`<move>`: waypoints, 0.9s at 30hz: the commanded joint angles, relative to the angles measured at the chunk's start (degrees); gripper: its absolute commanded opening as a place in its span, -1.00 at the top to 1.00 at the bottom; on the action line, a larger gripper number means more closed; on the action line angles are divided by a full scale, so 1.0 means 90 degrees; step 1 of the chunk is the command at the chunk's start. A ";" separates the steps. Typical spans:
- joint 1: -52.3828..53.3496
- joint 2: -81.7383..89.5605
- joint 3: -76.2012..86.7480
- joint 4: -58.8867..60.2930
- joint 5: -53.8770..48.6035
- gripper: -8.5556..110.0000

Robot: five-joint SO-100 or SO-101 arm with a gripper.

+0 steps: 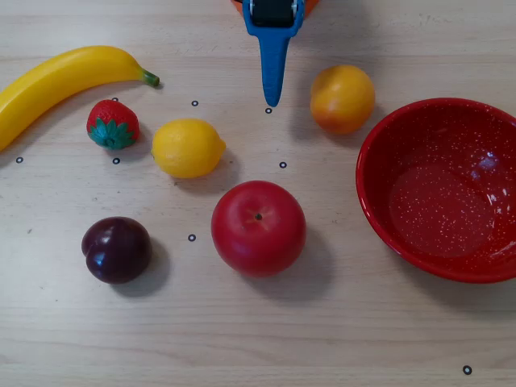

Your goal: Put the lemon in the red bowl.

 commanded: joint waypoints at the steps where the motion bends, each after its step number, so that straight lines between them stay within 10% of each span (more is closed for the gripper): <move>1: 0.0166 -0.0146 -0.0303 0.0127 -0.0020 0.85; 27: -0.0586 -0.4365 -0.5596 0.2852 0.1025 0.85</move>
